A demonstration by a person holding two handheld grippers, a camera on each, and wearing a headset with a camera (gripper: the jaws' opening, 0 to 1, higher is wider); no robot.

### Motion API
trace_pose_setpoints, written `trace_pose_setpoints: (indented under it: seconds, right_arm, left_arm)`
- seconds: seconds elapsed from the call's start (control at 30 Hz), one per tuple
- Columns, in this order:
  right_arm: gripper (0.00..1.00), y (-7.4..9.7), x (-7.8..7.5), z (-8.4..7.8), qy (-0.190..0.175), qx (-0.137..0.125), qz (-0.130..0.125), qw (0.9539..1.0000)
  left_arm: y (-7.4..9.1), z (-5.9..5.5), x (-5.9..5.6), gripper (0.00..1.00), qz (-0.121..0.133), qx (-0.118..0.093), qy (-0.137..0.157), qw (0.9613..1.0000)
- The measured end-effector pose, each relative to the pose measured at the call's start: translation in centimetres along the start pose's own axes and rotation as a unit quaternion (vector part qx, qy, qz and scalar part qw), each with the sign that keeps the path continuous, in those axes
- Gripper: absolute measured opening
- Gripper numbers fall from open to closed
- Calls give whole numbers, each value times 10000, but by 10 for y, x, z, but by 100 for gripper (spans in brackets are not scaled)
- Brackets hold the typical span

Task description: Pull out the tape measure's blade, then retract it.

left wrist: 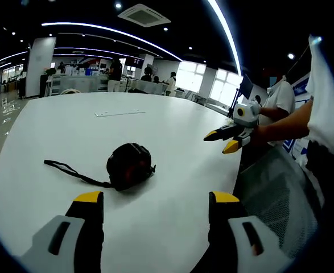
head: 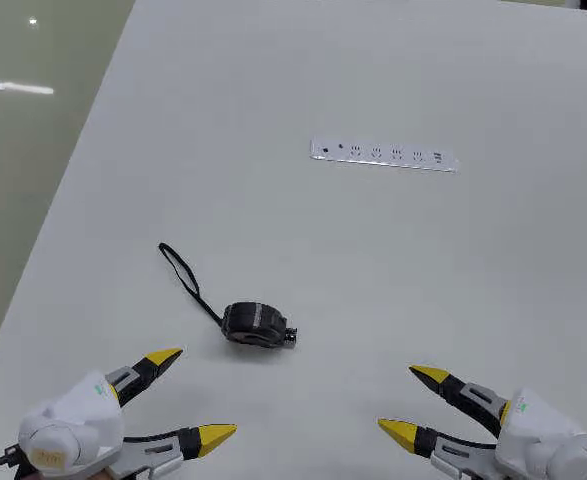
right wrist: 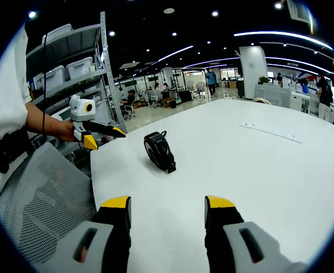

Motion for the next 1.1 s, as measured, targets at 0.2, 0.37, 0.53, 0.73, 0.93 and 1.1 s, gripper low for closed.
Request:
trace_pose_setpoints:
  seconds: [0.2,0.37,0.53,0.73,0.93,1.1]
  right_arm:
    - [52,-6,-2,2,-28,-7,49,10000]
    - [52,-12,-4,2,-40,14,84,10000]
    - [51,-18,-6,2,-31,32,147,9999]
    - [51,-25,-9,5,-19,23,214,9998]
    - [51,-32,-13,4,-6,48,288,9996]
    - [51,-38,-16,6,4,31,323,9995]
  left_arm:
    - [-2,0,6,73,-42,42,-5,10000]
    - [-4,1,9,73,-78,69,-17,9999]
    - [-7,1,12,73,-144,124,-32,9998]
    - [-10,-1,14,73,-152,152,-8,9998]
    - [-13,-4,18,72,-194,241,-56,9995]
    - [-17,-3,21,72,-281,291,-112,9991]
Point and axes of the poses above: the centre of the closed fingertips' face, and the gripper's own axes: y roughly backward along the fingers, x roughly to its left, z roughly out of its top, the point moved 6 cm from there along y, roughly backward along the fingers, and after that the axes turned 7 degrees about -x, right-handed, at the moved point
